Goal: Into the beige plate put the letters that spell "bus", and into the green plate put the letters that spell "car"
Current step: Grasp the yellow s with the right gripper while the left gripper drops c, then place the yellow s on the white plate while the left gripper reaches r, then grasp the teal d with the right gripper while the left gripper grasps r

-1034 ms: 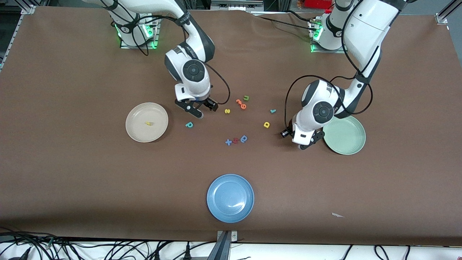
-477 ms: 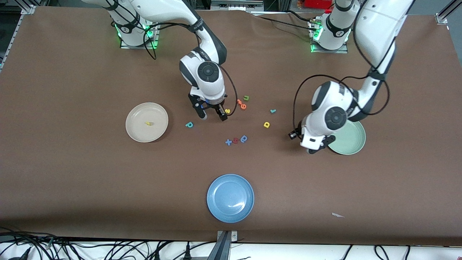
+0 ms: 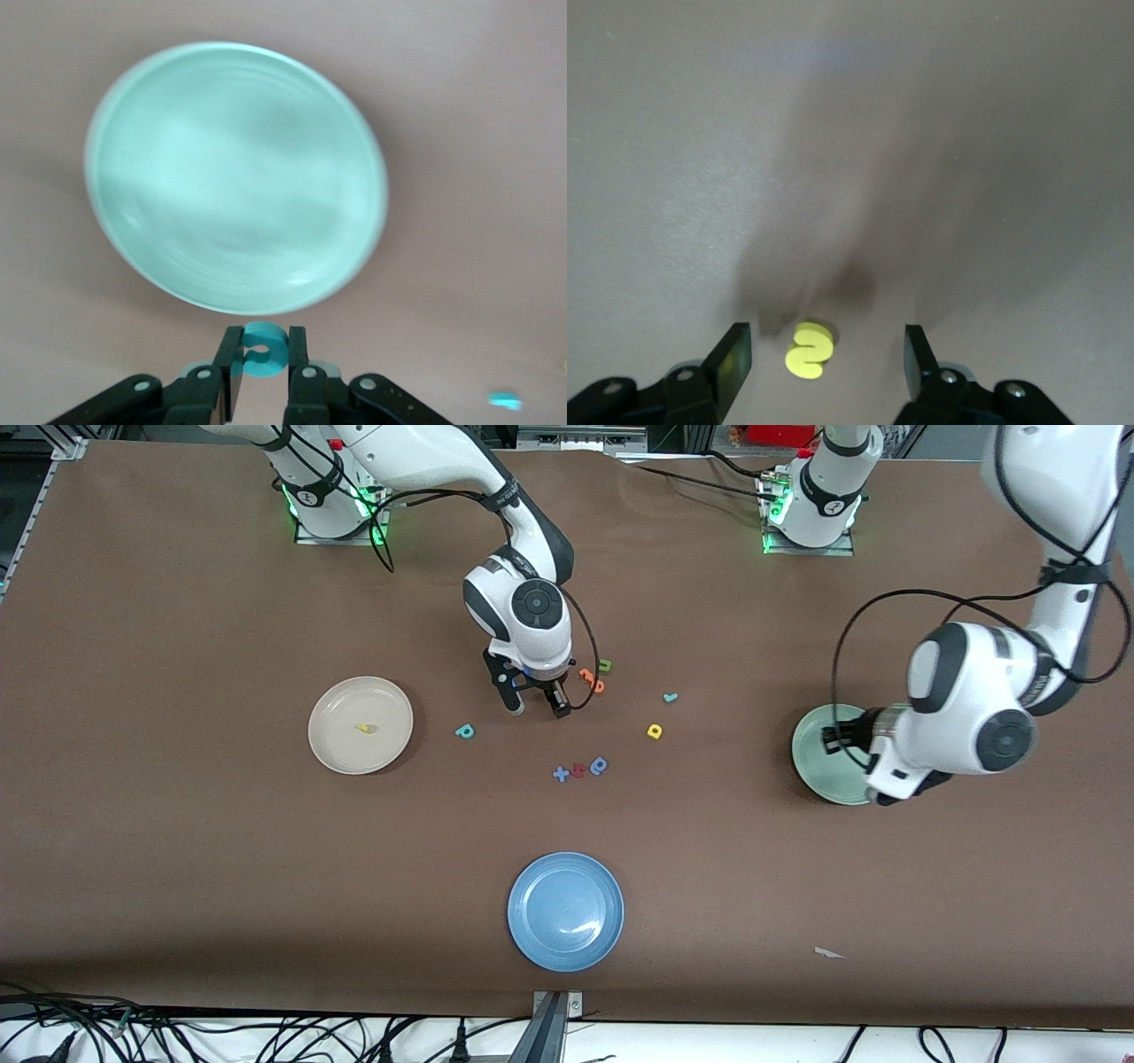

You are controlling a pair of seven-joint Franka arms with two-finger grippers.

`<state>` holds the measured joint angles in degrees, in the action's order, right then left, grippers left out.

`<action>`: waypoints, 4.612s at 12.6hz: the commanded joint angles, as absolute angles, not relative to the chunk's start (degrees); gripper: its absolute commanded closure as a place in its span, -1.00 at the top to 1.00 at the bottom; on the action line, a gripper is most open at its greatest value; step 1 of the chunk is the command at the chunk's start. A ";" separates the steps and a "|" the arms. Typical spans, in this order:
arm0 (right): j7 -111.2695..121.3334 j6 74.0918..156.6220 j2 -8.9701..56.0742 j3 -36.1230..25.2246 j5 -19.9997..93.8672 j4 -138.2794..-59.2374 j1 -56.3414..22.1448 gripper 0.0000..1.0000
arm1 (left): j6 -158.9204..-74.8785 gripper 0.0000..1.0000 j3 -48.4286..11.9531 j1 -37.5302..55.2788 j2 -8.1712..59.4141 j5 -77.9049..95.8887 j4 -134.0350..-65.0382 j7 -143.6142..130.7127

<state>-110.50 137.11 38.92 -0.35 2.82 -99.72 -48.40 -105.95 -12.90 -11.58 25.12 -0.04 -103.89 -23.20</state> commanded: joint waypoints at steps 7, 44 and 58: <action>-112.68 139.48 41.57 -0.62 3.43 -98.00 -50.18 0.22 | -113.73 -0.99 -13.80 -18.90 32.52 -5.80 -104.50 -16.35; -44.81 134.56 21.36 -23.12 10.72 -122.96 -43.33 0.99 | -147.39 0.79 -36.74 -5.54 30.93 -17.84 -127.09 -74.70; -71.46 138.77 35.59 -14.33 10.72 -106.00 -48.08 0.54 | -150.82 0.12 -35.51 -4.92 33.49 -17.84 -126.65 -76.29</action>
